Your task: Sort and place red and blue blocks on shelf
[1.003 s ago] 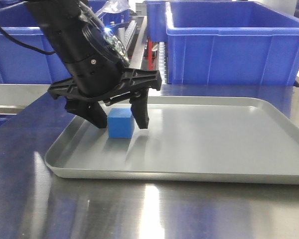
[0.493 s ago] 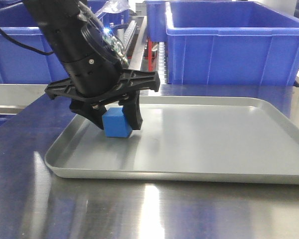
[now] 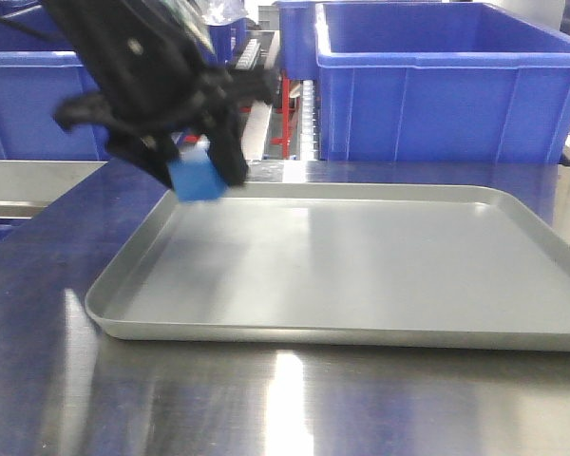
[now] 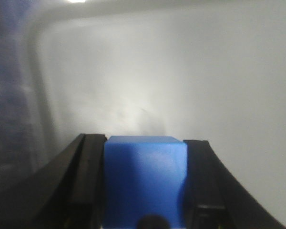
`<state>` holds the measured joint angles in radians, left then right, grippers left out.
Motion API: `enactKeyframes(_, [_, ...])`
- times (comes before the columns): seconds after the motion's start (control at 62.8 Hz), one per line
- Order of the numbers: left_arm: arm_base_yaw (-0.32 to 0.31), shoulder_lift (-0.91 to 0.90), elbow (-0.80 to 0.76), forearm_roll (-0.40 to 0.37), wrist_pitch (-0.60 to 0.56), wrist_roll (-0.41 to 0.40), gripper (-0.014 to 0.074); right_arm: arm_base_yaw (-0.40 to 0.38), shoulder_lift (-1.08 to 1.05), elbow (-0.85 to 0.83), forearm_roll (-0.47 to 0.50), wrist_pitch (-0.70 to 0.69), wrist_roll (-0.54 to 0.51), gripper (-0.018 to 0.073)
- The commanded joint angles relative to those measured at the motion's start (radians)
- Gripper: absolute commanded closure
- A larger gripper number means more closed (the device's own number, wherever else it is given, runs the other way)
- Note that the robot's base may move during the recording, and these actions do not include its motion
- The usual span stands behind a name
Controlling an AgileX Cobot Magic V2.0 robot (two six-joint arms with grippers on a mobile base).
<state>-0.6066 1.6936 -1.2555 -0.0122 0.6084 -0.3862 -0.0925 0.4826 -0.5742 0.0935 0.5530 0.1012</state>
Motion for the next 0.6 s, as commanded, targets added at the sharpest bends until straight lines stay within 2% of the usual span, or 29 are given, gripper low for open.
enactKeyframes(0.0, [0.034,-0.099,-0.029,0.022,-0.03,-0.009,0.0472,-0.007,0.002,-0.029,-0.009,-0.077,-0.008,0.0503])
enactKeyframes(0.286, [0.154,-0.257,-0.024,0.088,0.033,-0.009,0.0472,-0.007,0.002,-0.029,-0.009,-0.077,-0.008,0.0503])
enactKeyframes(0.589, [0.268,-0.474,0.135,0.091,-0.011,-0.009,0.0472,-0.007,0.002,-0.029,-0.009,-0.077,-0.008,0.0503])
